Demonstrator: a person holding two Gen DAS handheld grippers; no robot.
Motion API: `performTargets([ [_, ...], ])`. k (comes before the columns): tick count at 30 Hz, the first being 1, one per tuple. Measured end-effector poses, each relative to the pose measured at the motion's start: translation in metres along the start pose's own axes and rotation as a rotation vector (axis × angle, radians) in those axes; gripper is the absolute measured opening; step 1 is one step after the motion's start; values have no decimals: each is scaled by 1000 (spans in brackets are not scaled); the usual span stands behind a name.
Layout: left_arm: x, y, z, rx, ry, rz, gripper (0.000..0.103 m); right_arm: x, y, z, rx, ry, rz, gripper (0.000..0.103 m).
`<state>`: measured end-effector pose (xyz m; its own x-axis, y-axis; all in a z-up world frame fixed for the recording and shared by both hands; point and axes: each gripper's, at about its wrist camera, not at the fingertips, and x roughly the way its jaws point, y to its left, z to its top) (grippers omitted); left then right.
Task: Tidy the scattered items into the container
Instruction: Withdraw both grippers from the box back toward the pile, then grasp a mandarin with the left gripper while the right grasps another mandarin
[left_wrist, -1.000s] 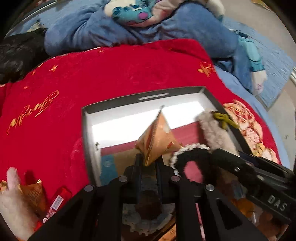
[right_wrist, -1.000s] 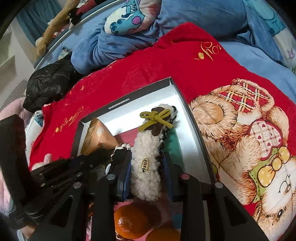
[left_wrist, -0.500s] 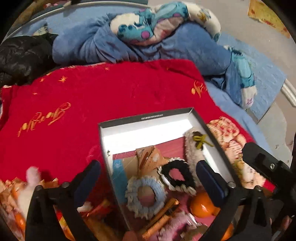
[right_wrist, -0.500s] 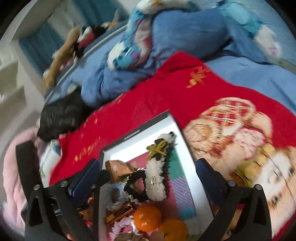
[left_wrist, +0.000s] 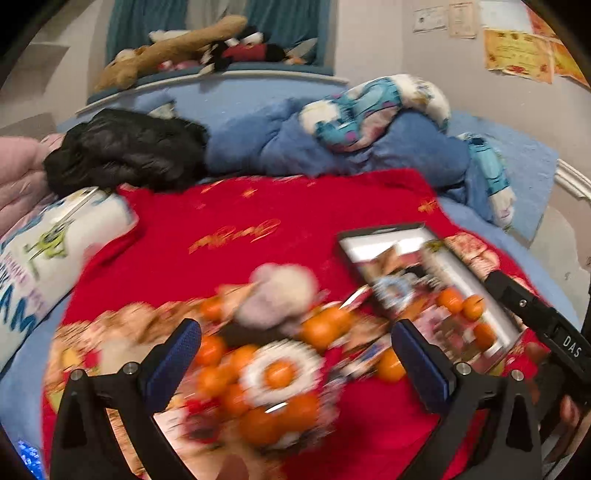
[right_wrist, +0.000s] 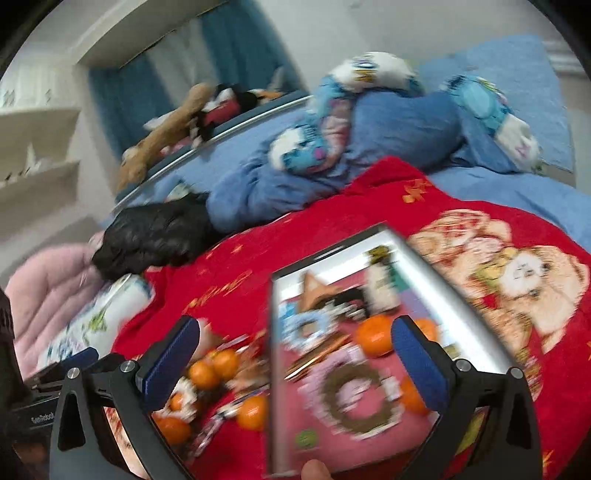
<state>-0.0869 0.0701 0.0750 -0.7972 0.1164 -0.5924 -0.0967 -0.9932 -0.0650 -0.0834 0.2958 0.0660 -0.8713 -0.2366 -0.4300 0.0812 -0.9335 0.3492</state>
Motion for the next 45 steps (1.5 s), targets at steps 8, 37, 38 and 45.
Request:
performTargets([
  [8,5,78,-27,-72,-36,92,103,29,51,-25,-79,32,-43,103],
  [37,59,53,-80,-75,168,-115,87,27,22,-13,-35,63,-27,103],
  [38,60,53,-81,-74,173,-113,82,25,20,-13,-35,62,-27,103],
  [45,66,50,-85,-71,192,-128,72,19,3,-11,3,66,-25,103],
])
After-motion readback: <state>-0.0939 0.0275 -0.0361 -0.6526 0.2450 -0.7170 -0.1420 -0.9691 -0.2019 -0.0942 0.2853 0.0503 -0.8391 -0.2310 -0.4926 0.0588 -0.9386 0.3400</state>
